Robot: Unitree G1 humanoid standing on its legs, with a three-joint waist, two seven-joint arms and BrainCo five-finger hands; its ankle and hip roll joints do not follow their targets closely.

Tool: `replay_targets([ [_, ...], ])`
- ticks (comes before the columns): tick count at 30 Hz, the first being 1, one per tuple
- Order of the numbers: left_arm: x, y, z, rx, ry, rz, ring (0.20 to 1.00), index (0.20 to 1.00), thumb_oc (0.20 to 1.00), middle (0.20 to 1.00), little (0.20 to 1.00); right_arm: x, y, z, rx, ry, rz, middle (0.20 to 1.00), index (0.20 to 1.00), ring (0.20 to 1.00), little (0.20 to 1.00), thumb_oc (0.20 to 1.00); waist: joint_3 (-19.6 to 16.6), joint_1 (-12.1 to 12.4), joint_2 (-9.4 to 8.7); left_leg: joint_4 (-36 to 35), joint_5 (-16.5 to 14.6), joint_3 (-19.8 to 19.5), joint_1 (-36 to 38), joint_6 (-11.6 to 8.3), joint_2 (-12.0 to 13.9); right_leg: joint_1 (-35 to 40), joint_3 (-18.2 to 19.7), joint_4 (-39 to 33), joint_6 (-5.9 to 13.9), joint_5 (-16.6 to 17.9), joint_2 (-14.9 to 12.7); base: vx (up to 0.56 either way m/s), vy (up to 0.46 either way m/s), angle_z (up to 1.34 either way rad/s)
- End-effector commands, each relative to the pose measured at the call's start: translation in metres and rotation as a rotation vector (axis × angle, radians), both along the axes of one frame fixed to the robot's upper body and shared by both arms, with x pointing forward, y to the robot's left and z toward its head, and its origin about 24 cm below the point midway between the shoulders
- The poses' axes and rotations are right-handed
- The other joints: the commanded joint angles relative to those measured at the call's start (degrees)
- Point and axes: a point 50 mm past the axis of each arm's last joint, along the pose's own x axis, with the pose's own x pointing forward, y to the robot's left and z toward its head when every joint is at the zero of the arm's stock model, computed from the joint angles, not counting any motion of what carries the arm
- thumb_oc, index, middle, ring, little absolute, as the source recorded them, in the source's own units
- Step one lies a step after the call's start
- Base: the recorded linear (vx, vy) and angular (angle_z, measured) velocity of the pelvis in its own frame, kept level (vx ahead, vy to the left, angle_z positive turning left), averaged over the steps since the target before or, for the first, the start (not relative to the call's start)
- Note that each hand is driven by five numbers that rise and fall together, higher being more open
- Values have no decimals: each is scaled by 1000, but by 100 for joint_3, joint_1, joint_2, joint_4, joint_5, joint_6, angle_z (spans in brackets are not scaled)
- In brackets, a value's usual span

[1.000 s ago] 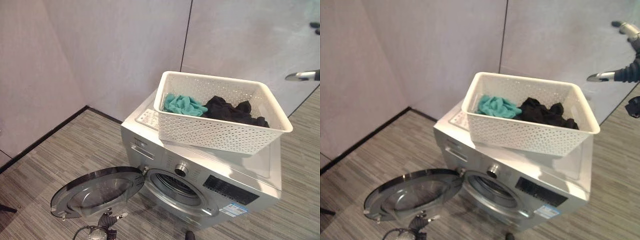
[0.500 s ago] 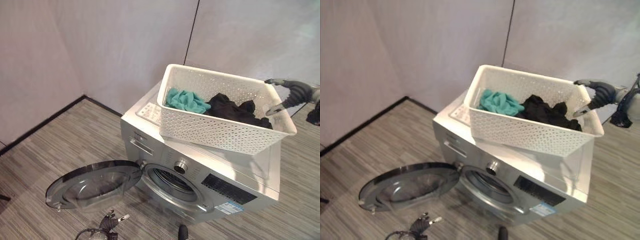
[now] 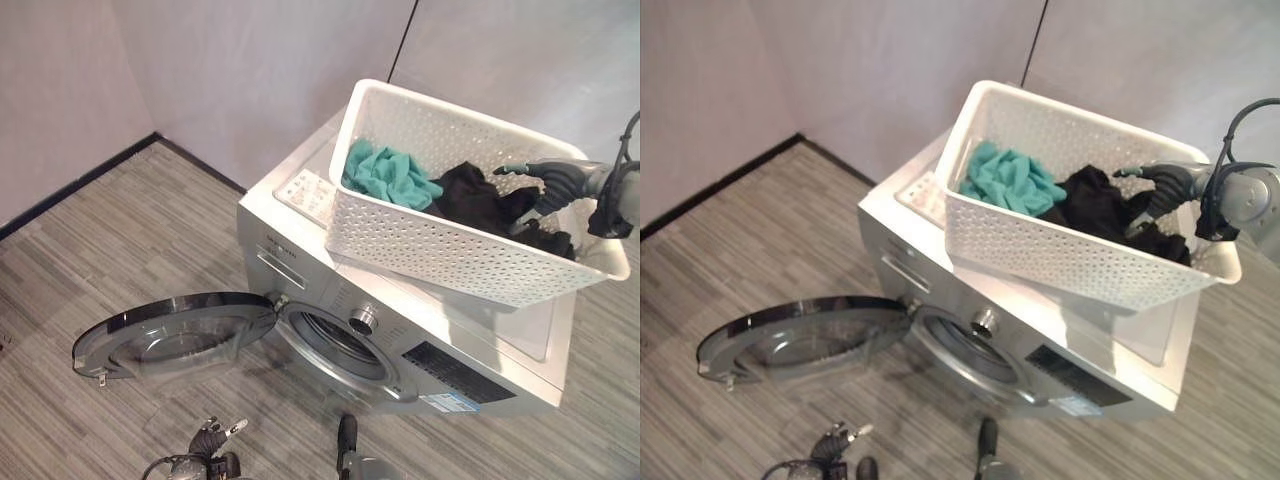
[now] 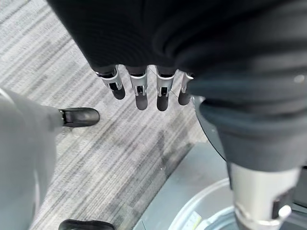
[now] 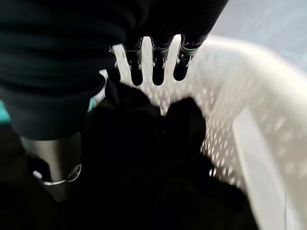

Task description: Grab the laundry basket,head to the washer,open it,put in the laundry and shut it.

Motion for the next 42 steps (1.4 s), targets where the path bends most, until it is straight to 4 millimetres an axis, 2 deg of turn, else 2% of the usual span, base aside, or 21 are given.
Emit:
replay_targets([
  [1, 20, 16, 13, 36, -86, -5, 1000, 1000, 1000, 1000, 1000, 0, -10, 18, -56, -25, -55, 1000, 1000, 1000, 1000, 1000, 200, 134, -255, 190, 72, -142, -206, -53, 140, 92, -223, 155, 14, -531, 43, 0, 0, 0],
  [5, 21, 12, 13, 26, -99, -27, 1000, 1000, 1000, 1000, 1000, -3, -18, 6, -62, 27, -83, 1000, 1000, 1000, 1000, 1000, 296, 149, -194, 177, 160, -203, -343, -92, 191, -17, -269, 178, -10, -548, 60, -13, -44, 4],
  [7, 23, 10, 14, 20, -104, -42, 1000, 1000, 1000, 1000, 1000, -4, -24, -6, -91, 80, -105, 1000, 1000, 1000, 1000, 1000, 381, 168, -144, 133, 248, -242, -440, -125, 218, -92, -295, 188, -23, -555, 83, -11, -37, 15],
  [9, 26, 8, 15, 17, -114, -49, 1000, 1000, 1000, 1000, 1000, -5, -24, -11, -103, 102, -106, 1000, 1000, 1000, 1000, 1000, 415, 175, -127, 113, 275, -257, -474, -131, 223, -130, -310, 192, -25, -555, 92, -9, -29, 12],
  [12, 33, 1, 18, -2, -150, -64, 1000, 1000, 1000, 1000, 1000, -8, -23, -34, -107, 179, -89, 1000, 1000, 1000, 1000, 1000, 532, 176, -50, 64, 377, -301, -599, -159, 260, -235, -355, 195, -39, -560, 102, -21, -32, 4],
  [14, 36, -1, 19, -3, -158, -68, 1000, 1000, 1000, 1000, 1000, -9, -21, -43, -86, 193, -77, 1000, 1000, 1000, 1000, 1000, 570, 180, -36, 5, 429, -321, -637, -167, 278, -284, -379, 199, -47, -568, 113, -11, -21, 7],
  [15, 38, -3, 19, -4, -163, -74, 1000, 1000, 1000, 1000, 1000, -10, -19, -49, -73, 204, -67, 953, 953, 953, 953, 953, 581, 174, -21, -19, 447, -331, -654, -170, 280, -304, -383, 203, -53, -569, 115, -8, -19, 8],
  [16, 39, -4, 19, -4, -163, -82, 1000, 1000, 1000, 1000, 1000, -10, -17, -52, -56, 211, -60, 576, 576, 576, 576, 576, 577, 169, -11, -33, 458, -327, -666, -174, 283, -309, -386, 199, -57, -571, 119, 1, -16, 5],
  [17, 39, -6, 19, -10, -165, -89, 1000, 1000, 1000, 1000, 1000, -10, -16, -54, -34, 215, -60, 329, 329, 329, 329, 329, 569, 164, 2, -48, 466, -322, -670, -174, 289, -310, -395, 195, -63, -578, 125, 8, -14, 4],
  [18, 38, -9, 18, -10, -161, -105, 1000, 1000, 1000, 1000, 1000, -10, -14, -54, -6, 205, -51, 200, 200, 200, 200, 200, 532, 154, 15, -58, 466, -318, -668, -172, 299, -294, -416, 183, -70, -585, 127, 7, -10, 3],
  [22, 33, -11, 15, -7, -136, -107, 1000, 1000, 1000, 1000, 1000, -7, -10, -45, 49, 131, -34, 200, 200, 200, 200, 200, 433, 123, 44, -60, 417, -298, -571, -149, 289, -198, -419, 186, -81, -628, 138, 19, 8, 6],
  [25, 27, -5, 12, 17, -102, -92, 1000, 1000, 1000, 1000, 1000, -3, -14, -10, 201, -126, -58, 200, 200, 200, 200, 200, 250, 80, 65, -3, 256, -252, -316, -108, 250, 59, -384, 205, -84, -720, 133, 38, 33, 0],
  [29, 19, -5, 7, 26, -58, -92, 1000, 1000, 1000, 1000, 1000, -10, -23, 12, 356, -316, -73, 200, 200, 200, 200, 200, 14, 22, 57, 39, 127, -255, -122, -60, 199, 251, -363, 252, -86, -811, 122, 55, 21, -1],
  [30, 15, -6, 5, 26, -38, -97, 1000, 1000, 1000, 1000, 1000, -13, -24, 24, 416, -401, -65, 200, 200, 200, 200, 200, -85, -1, 68, 55, 70, -261, -22, -39, 175, 335, -349, 282, -86, -843, 120, 53, 16, 0],
  [33, 11, -7, 3, 29, -21, -105, 1000, 1000, 1000, 1000, 1000, -20, -32, 44, 506, -557, -80, 200, 200, 200, 200, 200, -227, -5, 88, 72, -11, -284, 108, 0, 133, 476, -351, 296, -79, -868, 90, 47, 17, 1],
  [36, 7, -10, 0, 29, 3, -112, 1000, 1000, 1000, 1000, 1000, -24, -28, 65, 594, -706, -46, 200, 200, 200, 200, 200, -381, -23, 129, 62, -71, -290, 214, 46, 84, 575, -336, 305, -73, -883, 66, 38, 32, 0],
  [38, 7, -12, -1, 28, 5, -118, 1000, 1000, 1000, 1000, 1000, -26, -26, 72, 621, -769, -34, 200, 200, 200, 200, 200, -453, -19, 158, 69, -109, -306, 258, 76, 41, 623, -329, 323, -71, -898, 49, 25, 38, -1],
  [42, 8, -16, -2, 48, 21, -136, 1000, 1000, 1000, 1000, 1000, -35, -15, 98, 702, -1003, 26, 200, 200, 200, 200, 200, -581, 0, 233, 78, -192, -345, 346, 152, -51, 696, -319, 364, -57, -914, 3, 14, 48, 1],
])
